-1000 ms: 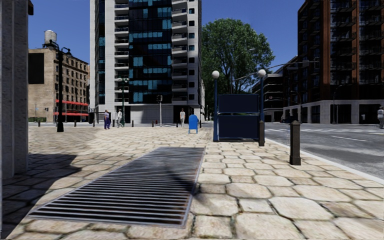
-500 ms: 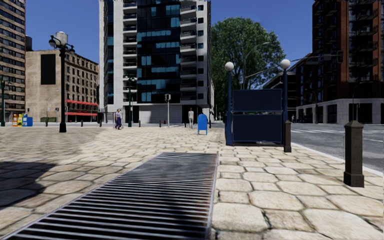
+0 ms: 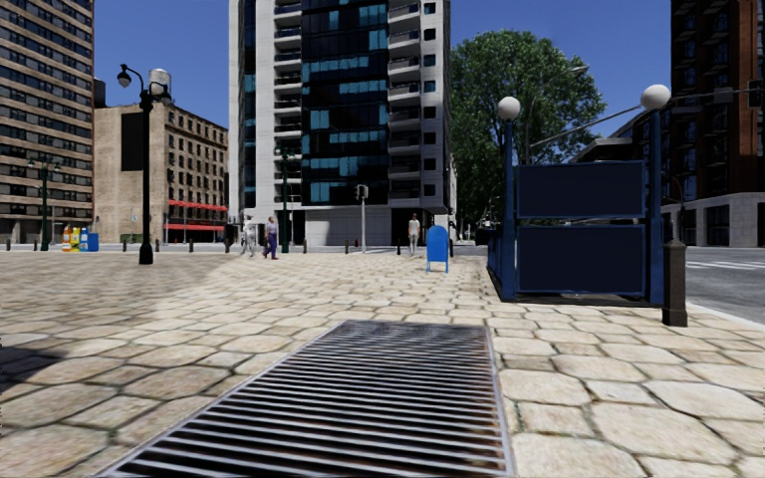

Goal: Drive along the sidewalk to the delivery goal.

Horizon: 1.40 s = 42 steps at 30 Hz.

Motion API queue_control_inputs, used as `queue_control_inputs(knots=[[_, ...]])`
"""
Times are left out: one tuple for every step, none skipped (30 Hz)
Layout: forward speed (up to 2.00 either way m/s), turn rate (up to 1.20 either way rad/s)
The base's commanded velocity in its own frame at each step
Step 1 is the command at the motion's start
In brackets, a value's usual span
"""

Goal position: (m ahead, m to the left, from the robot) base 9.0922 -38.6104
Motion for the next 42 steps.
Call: queue_control_inputs(knots=[[2.0,0.0],[2.0,0.0],[2.0,0.0],[2.0,0.0],[2.0,0.0],[2.0,0.0],[2.0,0.0],[2.0,0.0],[2.0,0.0],[2.0,0.0],[2.0,0.0],[2.0,0.0],[2.0,0.0],[2.0,0.0],[2.0,0.0],[2.0,0.0],[2.0,0.0],[2.0,0.0],[2.0,0.0],[2.0,0.0],[2.0,0.0],[2.0,0.0],[2.0,0.0],[2.0,0.0],[2.0,0.0],[2.0,0.0],[2.0,0.0],[2.0,0.0],[2.0,0.0],[2.0,0.0],[2.0,0.0],[2.0,0.0],[2.0,0.0],[2.0,0.0],[2.0,0.0],[2.0,0.0],[2.0,0.0],[2.0,0.0],[2.0,0.0],[2.0,0.0],[2.0,0.0],[2.0,0.0]])
